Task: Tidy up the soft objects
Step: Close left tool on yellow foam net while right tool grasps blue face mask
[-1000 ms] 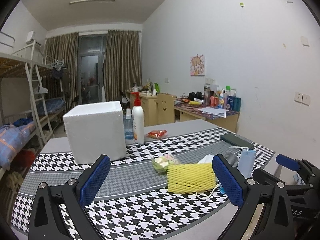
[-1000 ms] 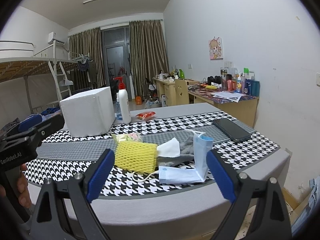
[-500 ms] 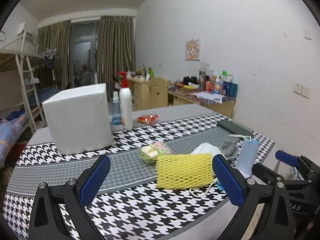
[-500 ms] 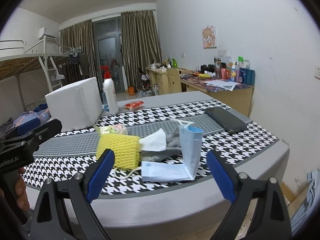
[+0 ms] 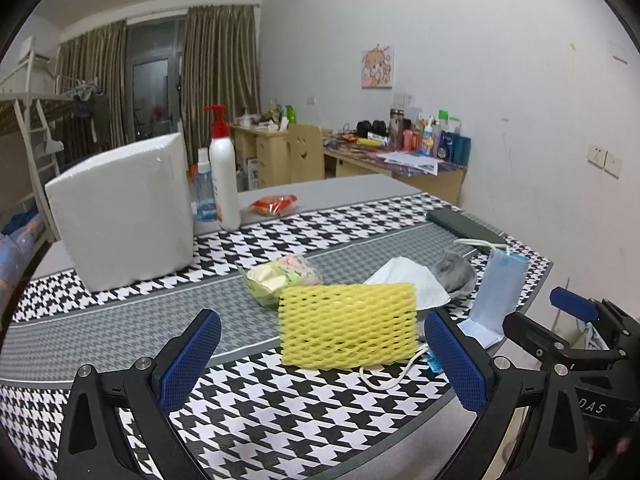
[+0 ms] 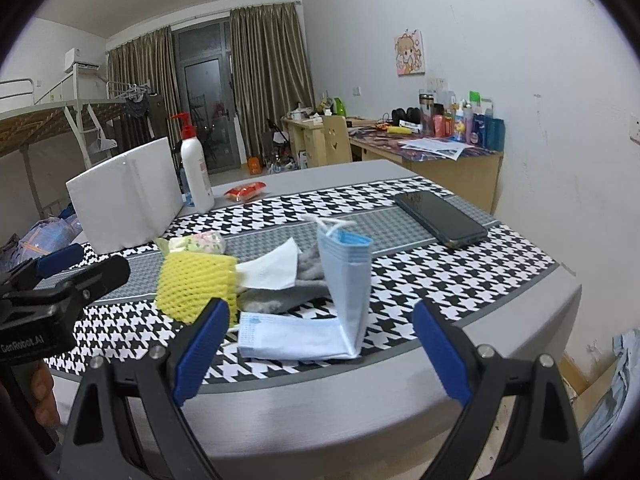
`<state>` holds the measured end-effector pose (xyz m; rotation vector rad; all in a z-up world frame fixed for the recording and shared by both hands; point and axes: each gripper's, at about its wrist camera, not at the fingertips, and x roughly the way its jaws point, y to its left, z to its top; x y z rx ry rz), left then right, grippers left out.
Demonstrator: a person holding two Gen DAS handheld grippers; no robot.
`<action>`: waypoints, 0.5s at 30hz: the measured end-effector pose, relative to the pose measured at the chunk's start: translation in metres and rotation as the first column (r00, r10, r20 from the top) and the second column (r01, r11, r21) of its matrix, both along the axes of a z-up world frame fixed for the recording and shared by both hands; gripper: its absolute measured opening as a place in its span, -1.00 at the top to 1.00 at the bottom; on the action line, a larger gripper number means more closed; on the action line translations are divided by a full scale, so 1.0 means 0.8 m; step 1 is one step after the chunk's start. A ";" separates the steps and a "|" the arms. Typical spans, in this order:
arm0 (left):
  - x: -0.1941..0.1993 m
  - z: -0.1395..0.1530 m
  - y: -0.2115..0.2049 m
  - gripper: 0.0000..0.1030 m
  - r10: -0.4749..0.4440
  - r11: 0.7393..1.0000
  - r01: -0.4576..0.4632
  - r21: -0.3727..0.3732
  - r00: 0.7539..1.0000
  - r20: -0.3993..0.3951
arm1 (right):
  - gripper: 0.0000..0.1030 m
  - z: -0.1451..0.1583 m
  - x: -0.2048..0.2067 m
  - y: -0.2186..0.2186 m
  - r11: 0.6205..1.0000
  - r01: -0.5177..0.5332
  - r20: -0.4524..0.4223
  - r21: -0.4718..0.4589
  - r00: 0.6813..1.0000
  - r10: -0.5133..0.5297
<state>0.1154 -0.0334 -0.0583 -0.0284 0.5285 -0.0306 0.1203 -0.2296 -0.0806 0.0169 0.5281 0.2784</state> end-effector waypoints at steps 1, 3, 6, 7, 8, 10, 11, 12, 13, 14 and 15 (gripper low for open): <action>0.003 -0.002 -0.001 -0.98 0.001 1.000 0.000 0.001 1.000 -0.007 | -0.85 -0.001 0.002 -0.001 1.000 0.000 -0.005 0.001 1.000 0.000; 0.011 -0.007 -0.001 -0.98 0.009 1.000 -0.009 0.008 1.000 -0.024 | -0.85 -0.004 0.006 -0.003 1.000 -0.001 -0.015 0.004 1.000 0.001; 0.022 -0.013 0.000 -0.98 0.017 1.000 -0.017 0.001 0.999 -0.046 | -0.85 -0.008 0.012 -0.005 1.000 -0.008 -0.026 0.002 1.000 0.008; 0.024 -0.015 0.001 -0.98 0.020 1.000 -0.020 0.000 0.999 -0.051 | -0.85 -0.010 0.014 -0.005 1.000 -0.008 -0.030 0.003 1.000 0.008; 0.027 -0.017 0.001 -0.98 0.022 1.000 -0.022 -0.001 0.998 -0.058 | -0.85 -0.012 0.015 -0.006 1.000 -0.009 -0.035 0.004 0.999 0.009; 0.033 -0.021 0.002 -0.98 0.024 1.000 -0.024 -0.004 0.997 -0.075 | -0.85 -0.015 0.021 -0.008 1.000 -0.011 -0.047 0.004 0.999 0.011; 0.036 -0.023 0.003 -0.98 0.025 1.000 -0.026 -0.007 0.996 -0.087 | -0.85 -0.017 0.022 -0.009 1.000 -0.009 -0.051 0.005 0.999 0.009; 0.041 -0.025 0.004 -0.98 0.028 1.000 -0.029 -0.008 0.995 -0.096 | -0.85 -0.018 0.024 -0.010 1.000 -0.008 -0.056 0.006 0.998 0.008; 0.043 -0.026 0.005 -0.98 0.032 0.999 -0.033 -0.011 0.994 -0.104 | -0.85 -0.020 0.026 -0.011 1.000 -0.009 -0.062 0.008 0.998 0.010; 0.045 -0.029 0.006 -0.98 0.035 0.999 -0.036 -0.014 0.993 -0.110 | -0.85 -0.021 0.028 -0.012 1.000 -0.010 -0.066 0.010 0.998 0.011; 0.047 -0.031 0.007 -0.98 0.035 0.999 -0.037 -0.018 0.993 -0.117 | -0.85 -0.022 0.029 -0.013 1.000 -0.010 -0.069 0.011 0.998 0.011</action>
